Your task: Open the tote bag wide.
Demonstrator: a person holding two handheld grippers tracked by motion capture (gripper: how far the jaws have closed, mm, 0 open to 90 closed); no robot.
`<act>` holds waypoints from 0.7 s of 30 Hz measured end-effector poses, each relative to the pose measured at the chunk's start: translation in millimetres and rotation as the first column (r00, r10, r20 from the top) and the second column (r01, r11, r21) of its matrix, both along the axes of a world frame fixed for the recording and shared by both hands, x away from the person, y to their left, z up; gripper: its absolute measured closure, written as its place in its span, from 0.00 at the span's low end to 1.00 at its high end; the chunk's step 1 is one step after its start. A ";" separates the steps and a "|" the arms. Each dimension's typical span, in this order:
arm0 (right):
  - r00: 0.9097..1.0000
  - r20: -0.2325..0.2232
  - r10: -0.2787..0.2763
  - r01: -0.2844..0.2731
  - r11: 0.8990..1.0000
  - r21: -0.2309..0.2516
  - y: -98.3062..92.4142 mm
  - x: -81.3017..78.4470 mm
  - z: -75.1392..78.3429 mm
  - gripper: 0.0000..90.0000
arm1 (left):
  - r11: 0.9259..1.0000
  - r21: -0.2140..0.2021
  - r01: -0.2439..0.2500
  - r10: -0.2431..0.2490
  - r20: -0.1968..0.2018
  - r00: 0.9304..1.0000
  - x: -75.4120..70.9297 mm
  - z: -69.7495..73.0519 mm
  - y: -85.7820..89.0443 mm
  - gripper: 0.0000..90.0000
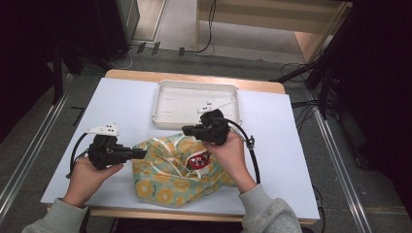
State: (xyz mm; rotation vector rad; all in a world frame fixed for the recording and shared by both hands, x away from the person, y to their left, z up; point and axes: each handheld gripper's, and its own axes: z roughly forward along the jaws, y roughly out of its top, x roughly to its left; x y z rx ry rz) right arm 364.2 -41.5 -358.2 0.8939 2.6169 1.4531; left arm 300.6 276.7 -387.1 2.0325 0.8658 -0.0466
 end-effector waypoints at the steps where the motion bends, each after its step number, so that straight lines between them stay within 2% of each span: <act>1: 1.000 0.002 0.008 -0.008 1.000 0.003 2.0 -3.1 0.8 1.00 | 1.000 0.000 -0.001 0.001 0.001 1.000 -0.1 0.2 0.1 1.00; 5: 1.000 0.003 0.030 -0.030 0.999 0.011 9.1 -13.2 2.1 0.92 | 1.000 0.002 -0.004 0.004 0.002 1.000 0.5 0.0 0.0 1.00; 9: 0.998 0.019 0.057 -0.057 0.998 0.014 17.4 -21.5 0.9 0.75 | 1.000 0.001 -0.001 0.001 0.003 1.000 0.7 0.1 -0.4 1.00; 10: 0.998 0.019 0.057 -0.057 0.998 0.014 17.4 -21.5 0.9 0.75 | 1.000 0.001 -0.001 0.001 0.003 1.000 0.7 0.1 -0.4 1.00; 12: 0.997 0.024 0.077 -0.078 0.997 0.006 24.6 -26.9 -1.5 0.68 | 1.000 0.003 -0.005 0.005 0.001 1.000 1.2 0.1 -0.3 1.00; 18: 0.995 0.025 0.091 -0.091 0.996 -0.023 37.4 -30.1 -11.4 0.58 | 1.000 -0.005 -0.009 0.009 -0.007 1.000 2.2 0.0 -0.3 1.00; 21: 0.996 0.002 0.089 -0.089 0.996 -0.030 42.8 -29.1 -18.1 0.56 | 1.000 -0.004 -0.014 0.014 -0.008 1.000 2.3 0.2 0.1 1.00</act>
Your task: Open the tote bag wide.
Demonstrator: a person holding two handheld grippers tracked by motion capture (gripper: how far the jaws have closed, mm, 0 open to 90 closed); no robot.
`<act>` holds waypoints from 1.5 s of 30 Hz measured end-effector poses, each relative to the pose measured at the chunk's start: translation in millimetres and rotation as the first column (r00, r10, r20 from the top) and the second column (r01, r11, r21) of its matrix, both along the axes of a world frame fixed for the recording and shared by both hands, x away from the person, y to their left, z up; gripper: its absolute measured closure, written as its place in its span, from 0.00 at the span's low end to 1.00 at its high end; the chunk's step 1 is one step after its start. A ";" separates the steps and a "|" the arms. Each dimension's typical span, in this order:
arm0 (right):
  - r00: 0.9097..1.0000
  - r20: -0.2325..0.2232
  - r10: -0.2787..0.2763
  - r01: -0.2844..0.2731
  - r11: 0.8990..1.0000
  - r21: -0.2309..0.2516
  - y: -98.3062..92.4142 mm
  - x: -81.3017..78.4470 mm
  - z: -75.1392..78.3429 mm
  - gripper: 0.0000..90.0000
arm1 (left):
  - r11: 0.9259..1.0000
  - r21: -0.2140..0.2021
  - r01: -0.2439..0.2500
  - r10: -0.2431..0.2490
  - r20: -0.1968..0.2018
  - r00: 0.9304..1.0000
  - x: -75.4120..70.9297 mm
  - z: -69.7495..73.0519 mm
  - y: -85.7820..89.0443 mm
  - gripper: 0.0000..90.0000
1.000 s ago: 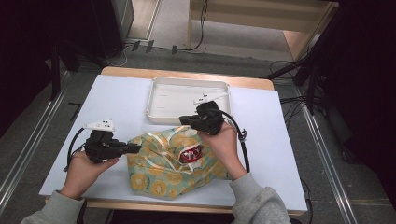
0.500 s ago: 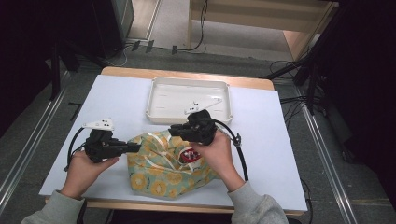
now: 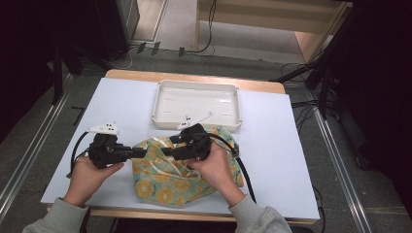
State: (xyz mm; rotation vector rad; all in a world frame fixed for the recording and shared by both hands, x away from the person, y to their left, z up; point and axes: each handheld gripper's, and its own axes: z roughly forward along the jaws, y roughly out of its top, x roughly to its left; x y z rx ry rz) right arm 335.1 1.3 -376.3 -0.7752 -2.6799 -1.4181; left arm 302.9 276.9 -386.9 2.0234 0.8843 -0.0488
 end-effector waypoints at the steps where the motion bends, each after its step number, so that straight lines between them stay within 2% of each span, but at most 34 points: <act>1: 1.000 -0.006 0.001 -0.001 1.000 -0.007 2.1 0.5 -2.5 0.56 | 1.000 -0.001 0.001 -0.001 -0.001 1.000 0.0 0.2 0.2 1.00; 3: 1.000 -0.019 0.012 -0.013 1.000 -0.024 5.4 2.4 -7.1 0.66 | 1.000 -0.001 0.005 -0.005 0.001 1.000 -0.1 0.4 0.6 1.00; 5: 1.000 -0.023 0.010 -0.011 0.999 -0.039 6.3 6.2 -10.0 0.82 | 1.000 0.002 0.013 -0.013 -0.001 1.000 -1.3 0.8 1.0 1.00; 6: 1.000 -0.020 0.006 -0.006 0.999 -0.042 5.3 8.6 -10.4 0.85 | 1.000 0.001 0.014 -0.014 -0.001 1.000 -1.7 0.8 1.5 1.00; 9: 0.999 -0.025 -0.022 0.021 0.999 -0.025 -2.5 19.4 -7.1 0.99 | 1.000 -0.007 0.029 -0.029 -0.003 1.000 -4.7 2.6 3.2 1.00; 14: 0.997 -0.046 -0.059 0.060 0.998 0.008 -16.3 33.6 -0.8 1.00 | 0.999 0.008 0.043 -0.043 -0.008 0.999 -8.7 2.6 4.8 1.00; 21: 0.998 -0.011 -0.064 0.064 0.998 -0.012 -21.8 43.1 9.2 1.00 | 0.998 0.008 0.061 -0.060 -0.013 0.998 -10.4 2.3 7.6 1.00; 24: 0.998 -0.007 -0.057 0.057 0.998 -0.034 -18.7 47.1 10.7 1.00 | 0.998 0.019 0.068 -0.068 -0.016 0.998 -9.4 1.4 7.6 1.00; 27: 0.999 -0.012 -0.052 0.051 0.997 -0.052 -17.1 52.5 11.0 1.00 | 0.998 0.010 0.064 -0.064 -0.018 0.998 -8.7 1.6 9.9 1.00; 33: 0.999 -0.003 -0.043 0.043 0.996 -0.072 -11.5 63.8 6.3 1.00 | 0.999 0.028 0.046 -0.045 -0.032 0.998 -2.4 0.0 15.1 1.00; 37: 0.999 0.004 -0.044 0.044 0.995 -0.086 -3.6 71.7 4.3 0.99 | 0.998 0.056 0.027 -0.025 -0.037 0.999 2.2 -3.3 16.6 1.00; 40: 0.999 0.008 -0.041 0.041 0.994 -0.099 0.8 77.0 0.4 0.99 | 0.997 0.073 0.006 -0.003 -0.048 0.999 9.6 -9.2 19.3 1.00; 44: 0.999 -0.008 -0.036 0.034 0.994 -0.104 2.6 84.9 -8.8 0.99 | 0.997 0.078 -0.001 0.006 -0.059 0.998 15.8 -14.5 21.2 1.00; 45: 0.999 -0.008 -0.040 0.039 0.993 -0.110 2.3 86.5 -11.9 0.99 | 0.997 0.081 -0.006 0.012 -0.071 0.997 19.6 -19.5 20.5 1.00</act>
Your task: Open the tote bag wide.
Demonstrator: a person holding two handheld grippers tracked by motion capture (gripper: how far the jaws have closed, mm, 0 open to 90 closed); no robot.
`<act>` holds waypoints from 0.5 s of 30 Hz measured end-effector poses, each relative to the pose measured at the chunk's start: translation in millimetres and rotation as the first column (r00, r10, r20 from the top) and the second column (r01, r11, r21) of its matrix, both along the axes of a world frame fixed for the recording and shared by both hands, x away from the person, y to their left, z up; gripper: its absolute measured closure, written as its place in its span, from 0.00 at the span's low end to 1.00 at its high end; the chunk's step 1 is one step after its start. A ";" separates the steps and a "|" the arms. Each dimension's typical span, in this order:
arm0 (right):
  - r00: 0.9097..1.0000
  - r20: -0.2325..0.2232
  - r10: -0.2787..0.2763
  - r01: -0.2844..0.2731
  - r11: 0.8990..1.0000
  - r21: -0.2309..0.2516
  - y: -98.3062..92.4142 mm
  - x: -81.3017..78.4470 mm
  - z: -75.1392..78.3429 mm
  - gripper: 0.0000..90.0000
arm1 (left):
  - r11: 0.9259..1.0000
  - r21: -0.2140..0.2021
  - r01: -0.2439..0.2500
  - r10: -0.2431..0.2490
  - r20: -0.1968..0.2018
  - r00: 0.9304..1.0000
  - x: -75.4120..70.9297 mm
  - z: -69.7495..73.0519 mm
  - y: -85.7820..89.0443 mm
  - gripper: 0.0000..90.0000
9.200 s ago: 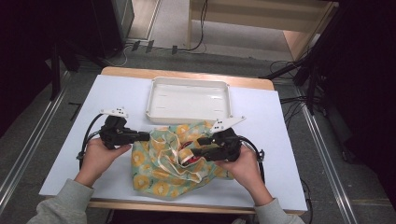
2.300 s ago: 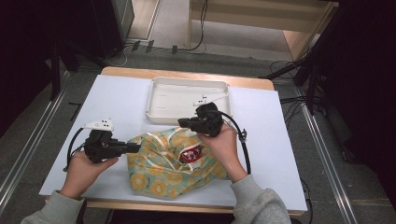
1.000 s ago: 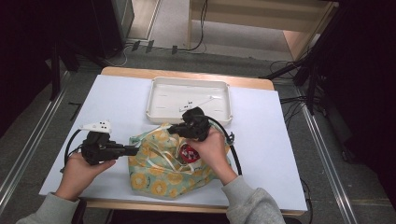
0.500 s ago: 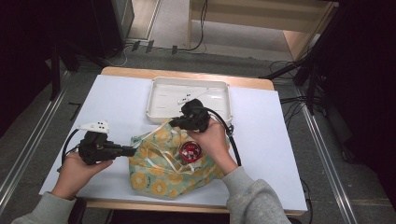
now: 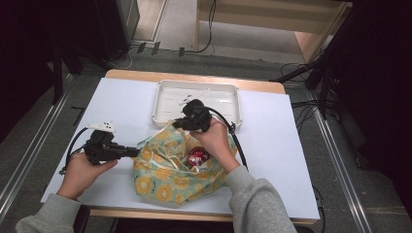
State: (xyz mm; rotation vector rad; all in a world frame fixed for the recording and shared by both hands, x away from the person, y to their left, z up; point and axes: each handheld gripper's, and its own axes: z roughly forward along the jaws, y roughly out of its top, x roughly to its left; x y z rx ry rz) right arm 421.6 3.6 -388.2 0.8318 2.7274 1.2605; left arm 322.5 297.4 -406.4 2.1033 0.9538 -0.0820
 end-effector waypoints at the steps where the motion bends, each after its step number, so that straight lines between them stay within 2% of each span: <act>1: 1.000 -0.003 0.002 -0.002 1.000 -0.004 0.1 1.2 -2.1 0.99 | 1.000 0.006 0.003 -0.003 -0.008 1.000 1.9 -2.8 -0.8 1.00; 2: 1.000 -0.003 0.002 -0.002 1.000 -0.004 0.1 1.2 -2.1 0.99 | 1.000 0.006 0.003 -0.003 -0.008 1.000 1.9 -2.8 -0.8 1.00; 3: 1.000 -0.011 -0.002 0.002 1.000 -0.025 0.3 4.0 -8.2 0.97 | 1.000 0.016 0.009 -0.008 -0.027 1.000 5.1 -8.9 -3.2 1.00; 4: 1.000 -0.013 -0.004 0.004 1.000 -0.029 0.2 4.8 -9.5 0.96 | 1.000 0.007 0.012 -0.011 -0.041 0.999 6.2 -10.8 -4.3 1.00; 8: 0.999 -0.024 -0.021 0.022 1.000 0.002 -4.2 4.4 -5.1 0.85 | 1.000 -0.019 0.003 -0.003 -0.025 1.000 4.3 -4.6 -3.7 0.98; 13: 0.999 -0.022 -0.024 0.024 0.999 0.025 -14.0 -2.4 10.2 0.67 | 0.998 -0.060 0.010 -0.010 -0.004 1.000 0.7 10.7 -1.2 0.82; 15: 0.999 -0.018 -0.031 0.031 0.999 0.036 -18.7 -6.4 16.2 0.61 | 0.997 -0.070 0.009 -0.008 0.019 1.000 -1.9 19.4 -0.5 0.75</act>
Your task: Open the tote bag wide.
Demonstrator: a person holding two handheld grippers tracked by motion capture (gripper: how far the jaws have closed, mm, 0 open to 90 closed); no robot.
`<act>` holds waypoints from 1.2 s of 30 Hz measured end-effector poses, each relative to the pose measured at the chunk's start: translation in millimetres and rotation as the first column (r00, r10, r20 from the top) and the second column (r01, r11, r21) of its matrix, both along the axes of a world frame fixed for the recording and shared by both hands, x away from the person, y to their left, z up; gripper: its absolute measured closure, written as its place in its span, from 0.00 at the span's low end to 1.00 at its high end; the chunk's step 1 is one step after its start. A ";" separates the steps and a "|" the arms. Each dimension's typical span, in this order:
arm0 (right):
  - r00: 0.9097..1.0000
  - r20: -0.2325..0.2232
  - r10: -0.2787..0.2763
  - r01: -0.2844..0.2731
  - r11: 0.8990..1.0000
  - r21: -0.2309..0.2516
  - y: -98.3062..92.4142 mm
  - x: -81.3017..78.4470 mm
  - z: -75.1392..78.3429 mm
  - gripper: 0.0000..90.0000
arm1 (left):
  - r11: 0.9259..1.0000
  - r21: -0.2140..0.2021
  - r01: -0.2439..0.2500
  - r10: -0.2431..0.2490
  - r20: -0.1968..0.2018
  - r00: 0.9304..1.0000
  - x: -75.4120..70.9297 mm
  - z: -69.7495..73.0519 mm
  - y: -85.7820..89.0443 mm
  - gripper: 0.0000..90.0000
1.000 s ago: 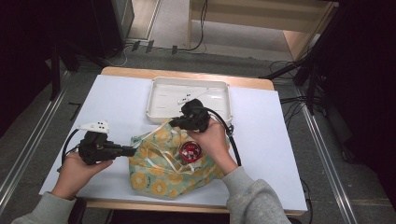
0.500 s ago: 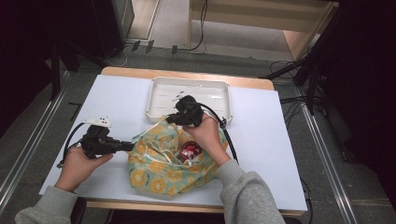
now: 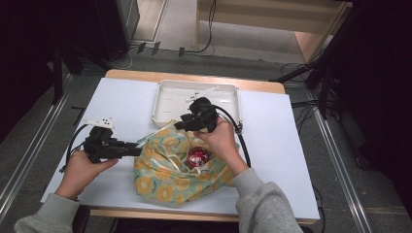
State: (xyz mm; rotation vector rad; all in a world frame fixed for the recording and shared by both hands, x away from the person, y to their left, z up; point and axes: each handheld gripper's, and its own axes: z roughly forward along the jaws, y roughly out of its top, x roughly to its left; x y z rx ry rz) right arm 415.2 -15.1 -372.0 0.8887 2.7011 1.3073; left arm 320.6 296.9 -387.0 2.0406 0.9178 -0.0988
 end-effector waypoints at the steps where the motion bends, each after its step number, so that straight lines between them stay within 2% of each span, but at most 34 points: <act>1: 1.000 0.007 0.002 -0.002 1.000 0.005 -1.6 -1.4 2.2 0.58 | 1.000 0.001 -0.003 0.003 0.008 1.000 -1.3 4.4 -0.1 0.71; 2: 1.000 0.010 -0.002 0.002 1.000 0.008 -3.7 -3.9 5.6 0.56 | 1.000 0.000 0.001 -0.001 0.026 1.000 -2.3 9.0 1.1 0.67; 5: 1.000 0.027 -0.012 0.012 1.000 0.021 -10.0 -9.6 14.3 0.50 | 1.000 -0.015 -0.008 0.008 0.027 1.000 -5.1 17.2 2.0 0.62; 11: 1.000 0.011 -0.008 0.008 1.000 0.026 -18.8 -17.0 23.2 0.43 | 1.000 -0.023 0.015 -0.013 0.053 0.998 -12.7 31.5 -9.4 0.64; 15: 1.000 0.011 0.005 -0.005 0.999 0.031 -22.6 -22.1 24.8 0.55 | 0.998 -0.032 0.047 -0.045 0.054 0.998 -14.2 35.0 -20.8 0.64; 19: 0.999 0.044 -0.012 0.009 0.998 0.054 -36.2 -32.1 19.4 0.70 | 0.997 -0.020 0.081 -0.080 0.052 0.995 -15.1 31.1 -36.4 0.66; 21: 0.999 0.049 -0.012 0.009 0.998 0.057 -38.9 -33.2 18.1 0.72 | 0.996 -0.017 0.085 -0.084 0.047 0.995 -14.6 29.6 -40.8 0.67; 22: 0.999 0.036 -0.015 0.013 0.998 0.054 -45.6 -35.1 13.2 0.72 | 0.995 -0.015 0.101 -0.101 0.035 0.994 -12.5 25.3 -50.6 0.67; 27: 0.999 0.032 -0.029 0.027 0.999 0.035 -59.0 -35.8 2.2 0.74 | 0.992 0.017 0.129 -0.129 0.028 0.991 -4.5 11.9 -72.6 0.68; 31: 0.999 0.035 -0.039 0.039 0.999 0.020 -65.8 -35.4 -5.9 0.82 | 0.991 0.024 0.132 -0.132 0.017 0.991 6.2 -1.3 -82.8 0.69; 34: 0.999 0.010 -0.047 0.047 0.999 0.004 -69.8 -31.8 -15.2 0.89 | 0.991 0.032 0.132 -0.132 0.003 0.991 12.3 -10.8 -87.3 0.69; 36: 0.999 0.010 -0.053 0.053 0.999 -0.004 -71.2 -30.5 -22.3 0.91 | 0.990 0.043 0.135 -0.135 -0.009 0.991 15.0 -17.9 -90.6 0.69</act>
